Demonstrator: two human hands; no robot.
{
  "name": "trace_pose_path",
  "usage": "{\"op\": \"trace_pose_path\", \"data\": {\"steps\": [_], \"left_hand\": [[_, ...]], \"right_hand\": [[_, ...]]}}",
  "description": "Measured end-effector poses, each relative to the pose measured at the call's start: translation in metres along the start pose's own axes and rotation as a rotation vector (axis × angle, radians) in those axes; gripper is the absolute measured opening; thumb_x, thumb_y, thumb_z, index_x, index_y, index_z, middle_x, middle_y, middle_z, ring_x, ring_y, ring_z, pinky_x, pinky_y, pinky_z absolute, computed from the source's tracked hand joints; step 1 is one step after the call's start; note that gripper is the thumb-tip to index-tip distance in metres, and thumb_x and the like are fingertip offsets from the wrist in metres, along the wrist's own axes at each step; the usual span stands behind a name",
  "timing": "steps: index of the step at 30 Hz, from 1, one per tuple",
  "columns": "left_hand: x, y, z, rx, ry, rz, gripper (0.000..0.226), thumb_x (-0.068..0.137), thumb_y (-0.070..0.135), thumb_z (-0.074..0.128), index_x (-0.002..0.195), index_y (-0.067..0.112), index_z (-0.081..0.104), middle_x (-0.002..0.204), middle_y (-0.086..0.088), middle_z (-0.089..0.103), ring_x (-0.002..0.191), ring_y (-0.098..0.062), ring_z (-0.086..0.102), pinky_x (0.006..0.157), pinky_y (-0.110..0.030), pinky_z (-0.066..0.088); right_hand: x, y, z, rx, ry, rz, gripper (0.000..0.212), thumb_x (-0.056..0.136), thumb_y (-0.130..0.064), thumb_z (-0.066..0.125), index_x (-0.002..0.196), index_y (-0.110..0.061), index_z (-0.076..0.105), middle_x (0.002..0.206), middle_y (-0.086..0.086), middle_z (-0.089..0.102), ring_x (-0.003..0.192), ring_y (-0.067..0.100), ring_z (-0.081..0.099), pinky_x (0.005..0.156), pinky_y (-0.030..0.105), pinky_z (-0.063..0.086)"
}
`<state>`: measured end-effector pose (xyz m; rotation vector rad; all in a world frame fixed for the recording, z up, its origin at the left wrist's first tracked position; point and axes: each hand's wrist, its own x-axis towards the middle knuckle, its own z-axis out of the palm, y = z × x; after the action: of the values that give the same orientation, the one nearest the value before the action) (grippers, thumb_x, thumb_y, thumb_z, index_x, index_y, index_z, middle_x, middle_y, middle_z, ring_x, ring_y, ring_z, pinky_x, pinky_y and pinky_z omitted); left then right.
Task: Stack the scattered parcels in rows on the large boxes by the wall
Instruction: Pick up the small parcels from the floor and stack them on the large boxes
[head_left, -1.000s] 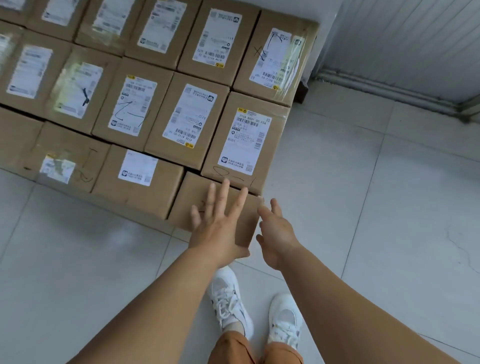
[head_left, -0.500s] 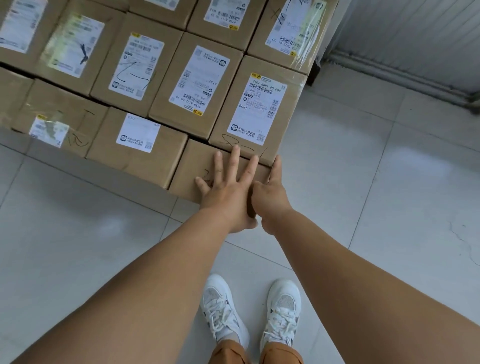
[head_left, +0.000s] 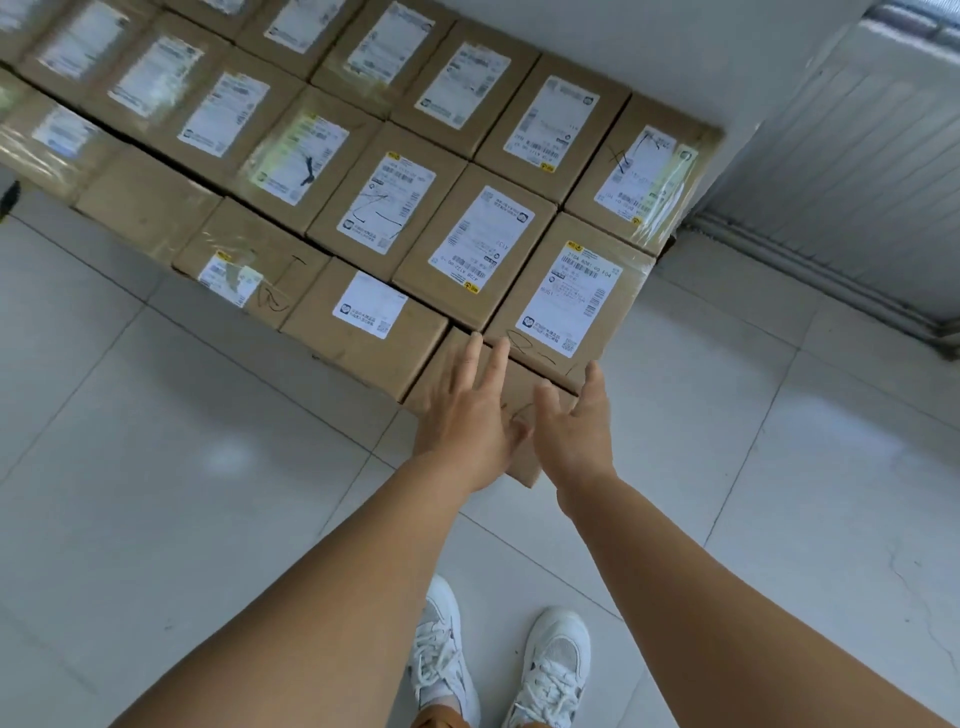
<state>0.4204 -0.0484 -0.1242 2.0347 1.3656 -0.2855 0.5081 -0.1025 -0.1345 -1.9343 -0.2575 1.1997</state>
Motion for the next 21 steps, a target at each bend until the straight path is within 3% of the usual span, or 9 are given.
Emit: {"op": "trace_pose_path", "data": {"steps": [3,6,10,12,14,15,16,19,21], "left_hand": [[-0.021,-0.013,-0.036,-0.124,0.154,-0.07,0.077,0.095,0.042,0.051,0.153,0.027,0.002,0.161,0.003,-0.005,0.147,-0.018,0.0,0.117,-0.038,0.014],[-0.039,-0.039,-0.075,-0.273,0.233,-0.154,0.073,0.096,0.038,0.049,0.154,0.025,0.006,0.161,0.001,0.0,0.147,-0.019,0.007,0.117,-0.038,0.02],[-0.053,-0.092,-0.127,-0.462,0.337,-0.247,0.073,0.096,0.039,0.049,0.154,0.025,0.006,0.161,0.002,0.003,0.146,-0.019,0.011,0.116,-0.037,0.022],[-0.057,-0.121,-0.153,-0.52,0.396,-0.263,0.071,0.097,0.036,0.048,0.154,0.022,0.008,0.16,0.001,0.007,0.145,-0.017,0.014,0.111,-0.026,0.021],[-0.06,-0.151,-0.18,-0.589,0.419,-0.279,0.069,0.098,0.033,0.047,0.154,0.02,0.007,0.16,0.001,0.006,0.145,-0.014,0.014,0.101,-0.017,0.017],[-0.061,-0.167,-0.194,-0.627,0.422,-0.287,0.07,0.099,0.032,0.046,0.154,0.02,0.006,0.161,0.002,0.005,0.145,-0.012,0.012,0.101,-0.016,0.016],[-0.061,-0.183,-0.207,-0.663,0.428,-0.299,0.07,0.099,0.033,0.046,0.154,0.02,0.005,0.161,0.003,0.004,0.146,-0.012,0.011,0.104,-0.018,0.017],[-0.068,-0.232,-0.247,-0.762,0.444,-0.322,0.071,0.099,0.034,0.045,0.154,0.021,0.003,0.161,0.004,0.003,0.146,-0.011,0.008,0.113,-0.025,0.017],[-0.071,-0.264,-0.274,-0.808,0.445,-0.355,0.07,0.1,0.034,0.044,0.154,0.023,0.001,0.161,0.005,0.001,0.147,-0.01,0.007,0.113,-0.025,0.015]], "right_hand": [[-0.025,-0.037,0.016,-0.104,-0.057,-0.046,0.074,0.08,-0.052,0.042,0.149,-0.034,0.022,0.139,-0.012,0.041,0.128,0.011,0.041,0.111,0.045,0.035],[-0.044,-0.069,0.041,-0.137,-0.145,-0.064,0.054,0.091,-0.046,0.043,0.141,-0.029,0.035,0.131,-0.009,0.041,0.12,0.009,0.04,0.104,0.031,0.033],[-0.062,-0.105,0.101,-0.261,-0.231,-0.127,0.033,0.097,-0.043,0.036,0.125,-0.028,0.045,0.117,-0.008,0.049,0.106,0.012,0.049,0.093,0.033,0.044],[-0.072,-0.124,0.136,-0.312,-0.266,-0.154,0.043,0.099,-0.04,0.034,0.132,-0.016,0.045,0.123,0.004,0.059,0.112,0.018,0.055,0.097,0.038,0.045],[-0.082,-0.147,0.174,-0.368,-0.282,-0.162,0.044,0.1,-0.035,0.034,0.135,-0.011,0.042,0.128,0.013,0.038,0.116,0.017,0.051,0.102,0.043,0.039],[-0.085,-0.157,0.194,-0.389,-0.293,-0.173,0.04,0.101,-0.033,0.034,0.131,-0.009,0.044,0.114,0.007,0.059,0.113,0.016,0.052,0.099,0.041,0.04],[-0.087,-0.163,0.214,-0.402,-0.299,-0.195,0.037,0.101,-0.033,0.034,0.127,-0.011,0.048,0.091,0.0,0.057,0.105,0.02,0.058,0.094,0.038,0.042],[-0.099,-0.187,0.279,-0.439,-0.326,-0.222,0.035,0.1,-0.035,0.032,0.121,-0.014,0.052,0.111,0.007,0.058,0.11,0.029,0.053,0.082,0.033,0.042],[-0.107,-0.204,0.322,-0.452,-0.334,-0.216,0.041,0.1,-0.04,0.031,0.129,-0.016,0.048,0.121,0.003,0.055,0.114,0.024,0.051,0.092,0.036,0.041]]}}
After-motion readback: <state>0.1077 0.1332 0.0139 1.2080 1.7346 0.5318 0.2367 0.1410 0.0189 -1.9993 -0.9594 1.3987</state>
